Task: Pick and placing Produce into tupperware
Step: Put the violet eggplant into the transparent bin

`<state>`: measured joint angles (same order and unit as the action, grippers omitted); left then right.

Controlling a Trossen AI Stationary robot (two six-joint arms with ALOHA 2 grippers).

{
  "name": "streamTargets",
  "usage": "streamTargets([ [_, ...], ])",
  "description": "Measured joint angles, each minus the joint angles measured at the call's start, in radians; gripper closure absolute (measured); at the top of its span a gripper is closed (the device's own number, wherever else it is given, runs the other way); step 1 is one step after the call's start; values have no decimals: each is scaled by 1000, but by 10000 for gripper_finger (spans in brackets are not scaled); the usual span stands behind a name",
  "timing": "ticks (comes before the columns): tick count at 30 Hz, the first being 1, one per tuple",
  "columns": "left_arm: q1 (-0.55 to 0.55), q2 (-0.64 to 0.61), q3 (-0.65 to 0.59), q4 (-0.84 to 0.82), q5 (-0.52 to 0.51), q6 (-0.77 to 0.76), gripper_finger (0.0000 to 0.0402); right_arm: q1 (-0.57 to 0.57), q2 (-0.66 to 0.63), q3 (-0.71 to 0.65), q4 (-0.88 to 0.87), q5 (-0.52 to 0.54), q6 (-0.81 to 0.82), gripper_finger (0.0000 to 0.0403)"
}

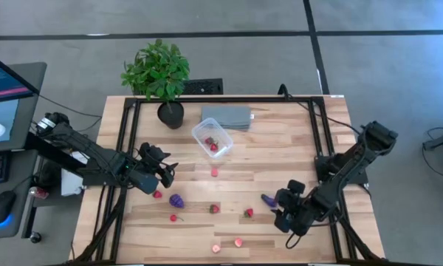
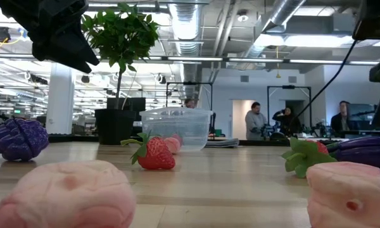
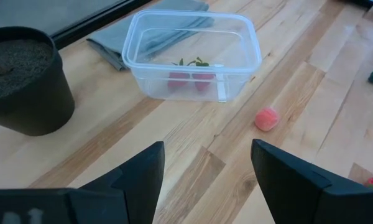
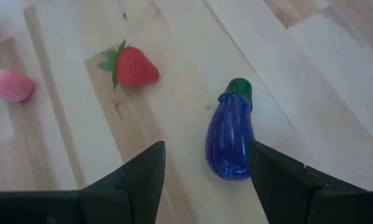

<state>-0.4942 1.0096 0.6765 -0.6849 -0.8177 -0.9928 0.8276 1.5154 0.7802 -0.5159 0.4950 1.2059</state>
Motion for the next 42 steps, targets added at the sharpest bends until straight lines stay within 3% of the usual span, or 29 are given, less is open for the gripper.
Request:
streamTargets([
  [11,0,0,0,-5,2,5,171,-80,78,4,-2,-52,-10,154],
  [29,0,0,0,-15,2,6,171,-180,77,4,38,-133,-166,154],
  [42,0,0,0,-24,1,6,171,-202,77,-6,30,-185,-168,154],
])
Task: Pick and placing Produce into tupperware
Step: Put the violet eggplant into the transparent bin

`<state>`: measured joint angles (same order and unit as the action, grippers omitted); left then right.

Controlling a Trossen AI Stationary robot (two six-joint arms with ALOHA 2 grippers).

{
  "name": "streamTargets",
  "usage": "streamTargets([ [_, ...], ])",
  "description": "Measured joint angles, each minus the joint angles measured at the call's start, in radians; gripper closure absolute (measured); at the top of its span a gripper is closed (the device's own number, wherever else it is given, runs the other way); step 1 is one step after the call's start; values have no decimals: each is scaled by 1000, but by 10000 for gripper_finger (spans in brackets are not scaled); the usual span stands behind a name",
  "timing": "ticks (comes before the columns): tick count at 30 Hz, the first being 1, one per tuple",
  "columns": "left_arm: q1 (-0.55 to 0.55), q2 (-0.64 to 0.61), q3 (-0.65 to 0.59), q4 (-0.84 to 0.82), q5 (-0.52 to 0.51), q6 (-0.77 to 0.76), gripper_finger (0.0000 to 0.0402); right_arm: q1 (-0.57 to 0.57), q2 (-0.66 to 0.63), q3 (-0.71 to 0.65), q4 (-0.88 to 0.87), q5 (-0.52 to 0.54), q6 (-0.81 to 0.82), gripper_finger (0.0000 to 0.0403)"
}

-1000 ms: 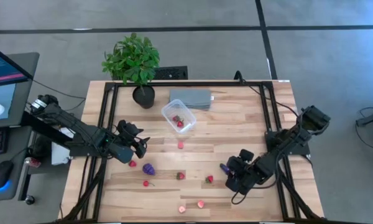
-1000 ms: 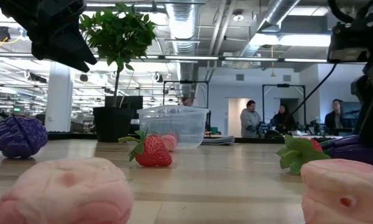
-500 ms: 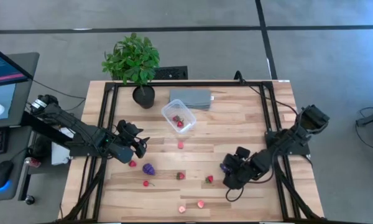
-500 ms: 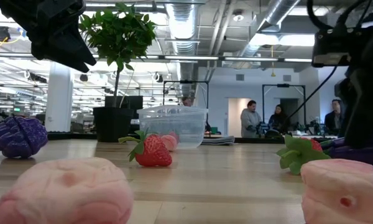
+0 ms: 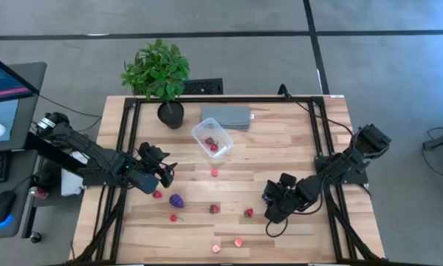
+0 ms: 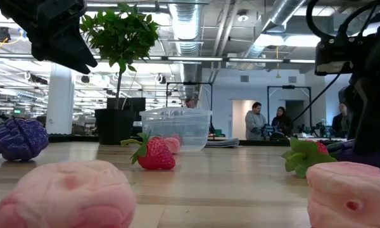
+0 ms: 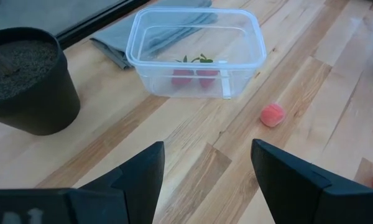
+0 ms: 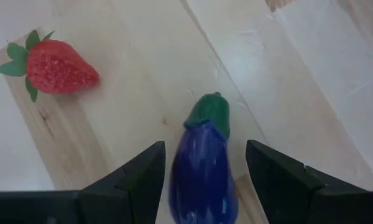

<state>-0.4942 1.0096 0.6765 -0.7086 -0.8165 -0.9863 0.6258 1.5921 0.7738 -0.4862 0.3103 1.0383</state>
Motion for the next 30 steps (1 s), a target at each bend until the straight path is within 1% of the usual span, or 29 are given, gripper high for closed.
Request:
streamTargets([
  [13,0,0,0,-1,-1,0,171,-6,0,-9,-30,-25,1,154],
  [30,0,0,0,0,-2,0,171,-6,0,-12,-34,-26,0,154],
])
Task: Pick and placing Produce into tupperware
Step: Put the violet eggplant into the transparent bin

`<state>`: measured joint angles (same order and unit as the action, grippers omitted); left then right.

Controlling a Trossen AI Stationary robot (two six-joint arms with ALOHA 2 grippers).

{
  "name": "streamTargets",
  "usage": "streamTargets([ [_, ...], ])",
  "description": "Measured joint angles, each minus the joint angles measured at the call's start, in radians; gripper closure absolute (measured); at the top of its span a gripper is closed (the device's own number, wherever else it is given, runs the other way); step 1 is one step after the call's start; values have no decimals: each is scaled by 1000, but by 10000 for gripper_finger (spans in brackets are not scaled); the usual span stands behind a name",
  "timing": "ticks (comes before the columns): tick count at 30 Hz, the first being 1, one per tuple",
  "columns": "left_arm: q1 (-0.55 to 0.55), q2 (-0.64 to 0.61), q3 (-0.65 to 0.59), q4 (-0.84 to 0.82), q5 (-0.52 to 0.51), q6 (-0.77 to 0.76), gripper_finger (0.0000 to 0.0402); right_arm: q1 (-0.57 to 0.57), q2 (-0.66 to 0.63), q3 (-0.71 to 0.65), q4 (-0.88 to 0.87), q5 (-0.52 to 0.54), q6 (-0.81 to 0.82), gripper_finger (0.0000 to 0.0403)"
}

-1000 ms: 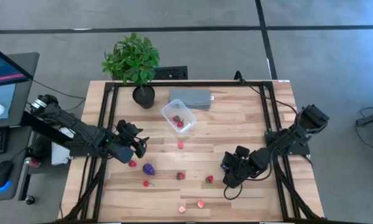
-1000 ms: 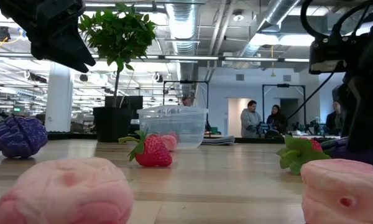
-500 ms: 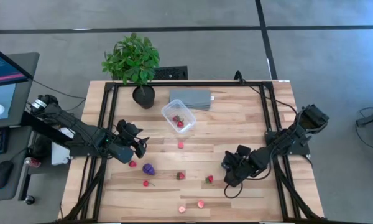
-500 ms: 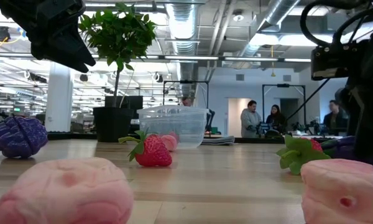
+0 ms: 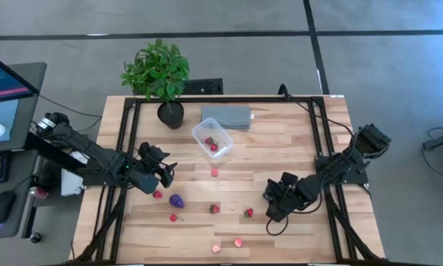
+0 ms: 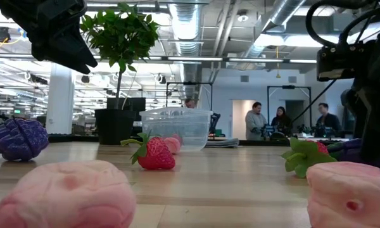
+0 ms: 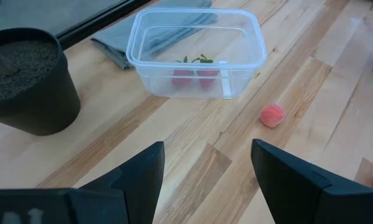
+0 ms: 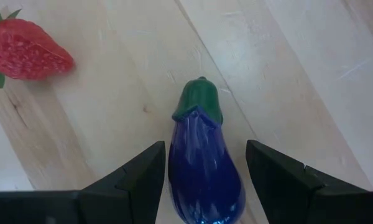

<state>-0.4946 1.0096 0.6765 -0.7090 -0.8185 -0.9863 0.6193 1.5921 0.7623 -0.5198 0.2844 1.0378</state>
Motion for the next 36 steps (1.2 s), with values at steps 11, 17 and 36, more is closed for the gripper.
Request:
streamTargets([
  [11,0,0,0,0,-1,-1,171,-21,0,0,-1,0,0,156],
  [17,0,0,0,0,0,-2,171,-46,0,0,3,-1,-22,185],
  [36,0,0,0,-8,-1,-1,171,-46,-1,2,5,-20,-26,242],
])
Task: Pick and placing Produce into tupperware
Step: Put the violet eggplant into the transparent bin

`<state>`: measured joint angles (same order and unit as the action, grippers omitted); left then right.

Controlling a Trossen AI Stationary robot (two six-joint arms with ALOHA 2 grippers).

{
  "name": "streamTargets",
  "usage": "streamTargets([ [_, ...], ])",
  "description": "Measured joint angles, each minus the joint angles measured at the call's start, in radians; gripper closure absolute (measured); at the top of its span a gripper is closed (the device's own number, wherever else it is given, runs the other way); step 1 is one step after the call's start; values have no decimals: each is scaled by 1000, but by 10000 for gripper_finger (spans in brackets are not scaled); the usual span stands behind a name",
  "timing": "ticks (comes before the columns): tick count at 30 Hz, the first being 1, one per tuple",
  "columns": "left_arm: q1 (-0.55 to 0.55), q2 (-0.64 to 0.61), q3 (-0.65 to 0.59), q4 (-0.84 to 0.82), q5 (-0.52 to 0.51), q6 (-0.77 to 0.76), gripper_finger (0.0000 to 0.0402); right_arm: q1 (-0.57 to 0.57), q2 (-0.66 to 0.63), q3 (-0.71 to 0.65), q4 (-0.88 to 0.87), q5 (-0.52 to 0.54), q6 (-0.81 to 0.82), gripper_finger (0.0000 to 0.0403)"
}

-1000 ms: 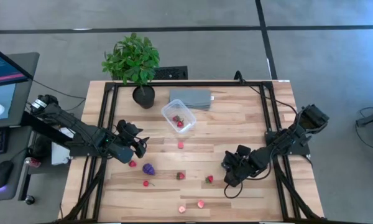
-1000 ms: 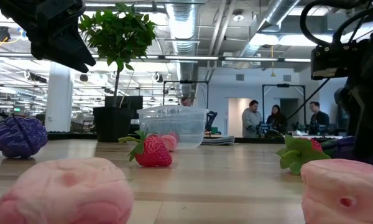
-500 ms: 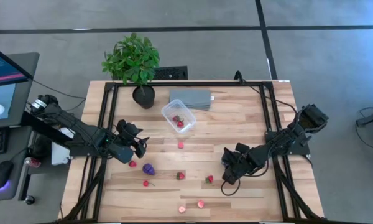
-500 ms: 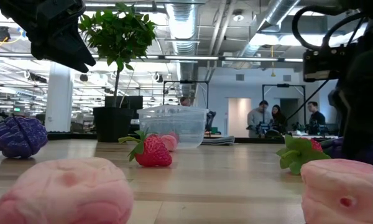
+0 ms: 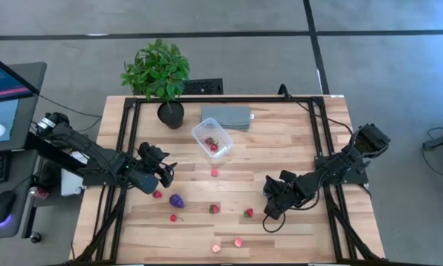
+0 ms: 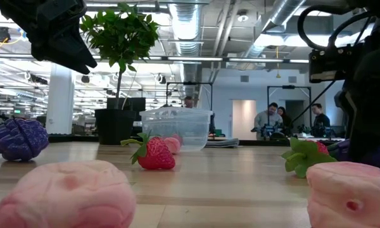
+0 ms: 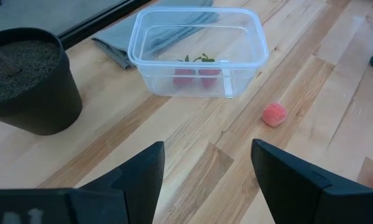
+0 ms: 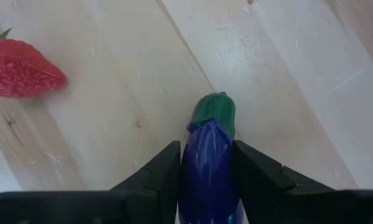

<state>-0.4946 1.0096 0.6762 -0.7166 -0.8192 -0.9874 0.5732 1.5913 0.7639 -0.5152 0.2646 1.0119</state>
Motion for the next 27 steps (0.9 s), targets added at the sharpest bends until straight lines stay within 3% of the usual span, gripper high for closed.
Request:
streamTargets([
  [27,0,0,0,0,0,0,171,-2,-9,23,0,-6,1,246],
])
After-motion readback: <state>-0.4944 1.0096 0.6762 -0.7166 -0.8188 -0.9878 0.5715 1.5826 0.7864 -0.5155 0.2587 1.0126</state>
